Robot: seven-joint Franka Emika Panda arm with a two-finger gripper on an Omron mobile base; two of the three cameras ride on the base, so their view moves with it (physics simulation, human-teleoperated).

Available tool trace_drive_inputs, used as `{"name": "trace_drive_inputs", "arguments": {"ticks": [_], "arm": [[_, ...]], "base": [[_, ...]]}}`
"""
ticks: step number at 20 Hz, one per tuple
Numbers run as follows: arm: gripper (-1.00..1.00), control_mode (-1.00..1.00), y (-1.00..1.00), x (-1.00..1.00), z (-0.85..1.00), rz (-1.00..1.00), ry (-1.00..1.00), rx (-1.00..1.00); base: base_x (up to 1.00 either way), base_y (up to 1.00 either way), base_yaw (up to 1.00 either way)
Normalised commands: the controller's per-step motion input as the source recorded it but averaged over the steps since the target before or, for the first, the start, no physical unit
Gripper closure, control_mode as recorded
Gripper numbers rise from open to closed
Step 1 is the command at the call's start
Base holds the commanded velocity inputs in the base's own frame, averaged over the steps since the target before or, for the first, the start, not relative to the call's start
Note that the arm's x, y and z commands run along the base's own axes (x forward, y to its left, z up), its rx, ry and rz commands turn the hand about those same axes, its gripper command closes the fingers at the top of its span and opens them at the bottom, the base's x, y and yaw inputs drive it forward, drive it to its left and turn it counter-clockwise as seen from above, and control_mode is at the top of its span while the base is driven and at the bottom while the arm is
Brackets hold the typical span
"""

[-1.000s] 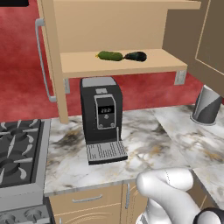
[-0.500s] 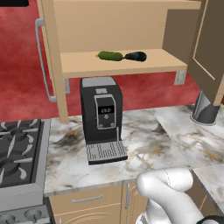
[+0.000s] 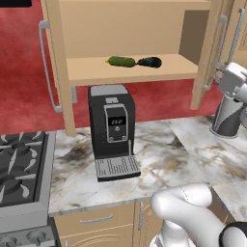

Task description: Pick the eggplant, cucumber from the counter and place them in the cabinet. Then close the cabinet.

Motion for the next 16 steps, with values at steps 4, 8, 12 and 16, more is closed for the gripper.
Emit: {"name": "trace_drive_inputs", "arguments": {"ticks": [4,8,12,16], "arm": [[-1.0,-1.0,0.48,1.0,0.14,-0.01,0.0,0.0],[-1.0,-1.0,0.5,1.0,0.01,-0.15,0.05,0.0],[-1.0,-1.0,0.61,1.0,-0.03,-0.25,0.1,-0.03],[-1.0,-1.0,0.6,1.0,-0.01,-0.29,0.1,-0.01]], "base": [[0.0,0.0,0.0],[0.0,0.0,0.0],[0.0,0.0,0.0],[0.0,0.0,0.0]]}}
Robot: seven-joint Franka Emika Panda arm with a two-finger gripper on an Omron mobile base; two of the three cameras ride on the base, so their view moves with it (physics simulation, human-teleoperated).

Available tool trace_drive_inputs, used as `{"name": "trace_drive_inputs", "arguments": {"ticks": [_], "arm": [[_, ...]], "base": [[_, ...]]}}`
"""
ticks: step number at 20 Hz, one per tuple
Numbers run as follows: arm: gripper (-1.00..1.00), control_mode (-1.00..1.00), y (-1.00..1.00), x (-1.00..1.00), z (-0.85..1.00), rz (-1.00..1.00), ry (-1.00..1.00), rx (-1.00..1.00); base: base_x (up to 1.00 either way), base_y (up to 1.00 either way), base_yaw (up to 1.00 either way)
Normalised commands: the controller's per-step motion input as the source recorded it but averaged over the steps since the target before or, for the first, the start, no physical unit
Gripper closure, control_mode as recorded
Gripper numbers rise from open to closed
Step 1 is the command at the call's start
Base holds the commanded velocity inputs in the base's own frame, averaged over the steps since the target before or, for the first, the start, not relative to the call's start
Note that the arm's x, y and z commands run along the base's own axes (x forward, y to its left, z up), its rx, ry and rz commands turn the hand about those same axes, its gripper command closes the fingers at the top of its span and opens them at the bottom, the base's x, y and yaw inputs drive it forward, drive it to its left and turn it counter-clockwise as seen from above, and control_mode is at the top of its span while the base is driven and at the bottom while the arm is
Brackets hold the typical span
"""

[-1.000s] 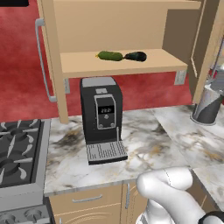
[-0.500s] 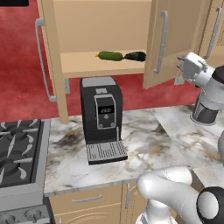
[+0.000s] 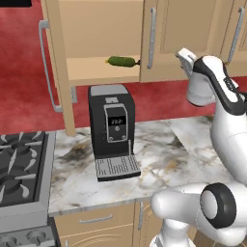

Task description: Pick the eggplant, cucumber from the counter and place them in the cabinet. Then close the cabinet.

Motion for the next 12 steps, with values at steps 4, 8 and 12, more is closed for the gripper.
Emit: {"name": "trace_drive_inputs", "arguments": {"ticks": [4,8,12], "arm": [[-1.0,-1.0,0.47,1.0,-0.1,-0.24,0.19,-0.01],[-1.0,-1.0,0.08,-0.22,-0.02,-0.23,0.37,0.0],[-1.0,-1.0,-0.01,-1.0,0.31,-0.18,0.44,0.01]], "base": [[0.0,0.0,0.0],[0.0,0.0,0.0],[0.0,0.0,0.0]]}}
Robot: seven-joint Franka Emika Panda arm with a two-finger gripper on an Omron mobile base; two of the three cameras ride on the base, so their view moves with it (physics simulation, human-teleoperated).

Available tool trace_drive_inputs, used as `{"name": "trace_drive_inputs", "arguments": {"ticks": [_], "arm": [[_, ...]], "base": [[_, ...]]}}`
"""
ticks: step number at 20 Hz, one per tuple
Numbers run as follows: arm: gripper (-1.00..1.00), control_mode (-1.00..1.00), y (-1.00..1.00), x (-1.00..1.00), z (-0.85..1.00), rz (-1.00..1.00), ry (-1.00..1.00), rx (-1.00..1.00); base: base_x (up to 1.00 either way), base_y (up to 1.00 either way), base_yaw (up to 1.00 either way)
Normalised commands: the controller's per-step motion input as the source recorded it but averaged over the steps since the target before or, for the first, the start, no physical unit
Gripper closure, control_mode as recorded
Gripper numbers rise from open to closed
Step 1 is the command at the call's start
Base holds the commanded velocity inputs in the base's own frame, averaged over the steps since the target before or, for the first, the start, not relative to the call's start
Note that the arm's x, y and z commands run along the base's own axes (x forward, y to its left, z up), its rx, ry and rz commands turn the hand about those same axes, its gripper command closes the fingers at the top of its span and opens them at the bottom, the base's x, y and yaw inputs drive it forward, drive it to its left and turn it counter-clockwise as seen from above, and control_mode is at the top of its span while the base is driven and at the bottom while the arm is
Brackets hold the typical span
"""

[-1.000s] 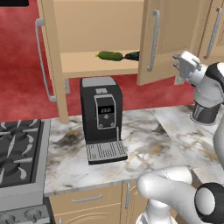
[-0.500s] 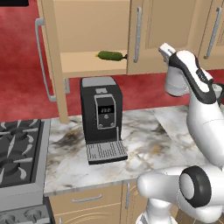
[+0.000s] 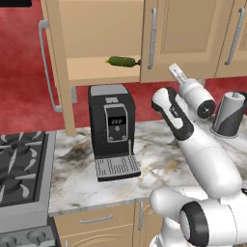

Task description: Pick the eggplant, cucumber from the counter and place them in the cabinet. Then close the cabinet.

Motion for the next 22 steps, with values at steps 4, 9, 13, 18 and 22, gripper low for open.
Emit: {"name": "trace_drive_inputs", "arguments": {"ticks": [4,9,13,18,22], "arm": [[-1.0,-1.0,0.0,-1.0,0.33,-0.07,0.45,0.0],[-1.0,-1.0,0.0,-1.0,0.83,0.0,0.46,0.0],[-1.0,-1.0,0.04,-1.0,0.5,0.0,0.57,0.0],[-1.0,-1.0,0.42,-0.97,-0.02,0.01,0.29,-0.03],[-1.0,-1.0,0.72,-0.89,-0.15,0.13,-0.02,-0.18]], "base": [[0.0,0.0,0.0],[0.0,0.0,0.0],[0.0,0.0,0.0],[0.0,0.0,0.0],[0.0,0.0,0.0]]}}
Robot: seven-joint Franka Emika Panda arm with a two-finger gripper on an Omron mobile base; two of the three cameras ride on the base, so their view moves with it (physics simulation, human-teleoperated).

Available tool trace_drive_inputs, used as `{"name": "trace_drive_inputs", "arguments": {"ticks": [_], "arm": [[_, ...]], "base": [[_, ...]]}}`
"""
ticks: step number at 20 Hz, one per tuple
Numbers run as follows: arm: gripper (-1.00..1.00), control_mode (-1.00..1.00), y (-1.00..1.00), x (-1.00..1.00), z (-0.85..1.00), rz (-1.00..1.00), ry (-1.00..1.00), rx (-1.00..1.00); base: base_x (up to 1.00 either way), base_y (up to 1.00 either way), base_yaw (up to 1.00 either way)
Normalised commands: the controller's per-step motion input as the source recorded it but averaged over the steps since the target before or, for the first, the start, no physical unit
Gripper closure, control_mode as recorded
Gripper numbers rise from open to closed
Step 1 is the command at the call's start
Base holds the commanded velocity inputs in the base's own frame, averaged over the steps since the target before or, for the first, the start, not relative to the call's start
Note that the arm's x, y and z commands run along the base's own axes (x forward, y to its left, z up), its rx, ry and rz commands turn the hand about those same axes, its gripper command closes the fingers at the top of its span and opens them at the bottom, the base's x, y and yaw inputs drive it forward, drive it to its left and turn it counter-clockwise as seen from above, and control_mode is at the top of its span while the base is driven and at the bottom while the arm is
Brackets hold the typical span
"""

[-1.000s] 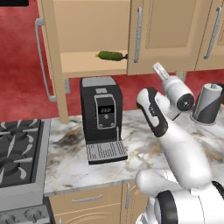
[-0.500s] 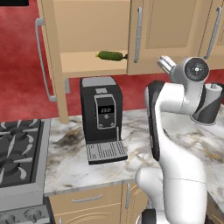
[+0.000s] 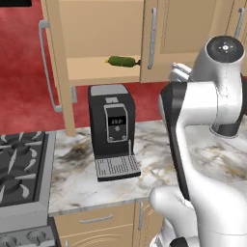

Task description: Pick the eggplant, cucumber from the counter and place them in the cabinet. Then close the cabinet.

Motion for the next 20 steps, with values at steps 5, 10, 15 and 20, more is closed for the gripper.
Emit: {"name": "trace_drive_inputs", "arguments": {"ticks": [5,10,15,20], "arm": [[-1.0,-1.0,0.68,-0.65,0.0,0.2,-0.14,-0.23],[-1.0,-1.0,0.67,-0.48,0.01,0.26,-0.2,-0.34],[-1.0,-1.0,0.59,-0.55,0.14,0.16,-0.23,-0.4],[-1.0,-1.0,0.89,-0.46,0.05,0.11,-0.09,-0.47]], "base": [[0.0,0.0,0.0],[0.0,0.0,0.0],[0.0,0.0,0.0],[0.0,0.0,0.0]]}}
